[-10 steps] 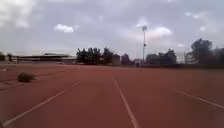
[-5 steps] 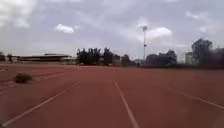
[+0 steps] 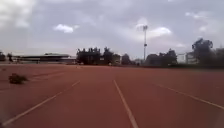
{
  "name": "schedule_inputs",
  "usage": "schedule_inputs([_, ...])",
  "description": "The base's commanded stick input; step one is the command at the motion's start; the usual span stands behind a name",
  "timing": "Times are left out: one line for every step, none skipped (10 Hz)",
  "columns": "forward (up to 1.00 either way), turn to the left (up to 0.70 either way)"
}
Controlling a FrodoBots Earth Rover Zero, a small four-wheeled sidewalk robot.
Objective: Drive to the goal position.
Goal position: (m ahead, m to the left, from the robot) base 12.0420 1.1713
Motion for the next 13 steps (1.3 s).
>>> schedule_inputs([0.45, 0.0])
schedule_inputs([0.45, 0.0])
schedule_inputs([0.45, 0.0])
schedule_inputs([0.45, 0.0])
schedule_inputs([0.45, 0.0])
schedule_inputs([0.45, 0.0])
schedule_inputs([0.45, 0.0])
schedule_inputs([0.45, 0.0])
schedule_inputs([0.45, 0.0])
schedule_inputs([0.45, 0.0])
schedule_inputs([0.45, 0.0])
schedule_inputs([0.45, 0.0])
schedule_inputs([0.45, 0.0])
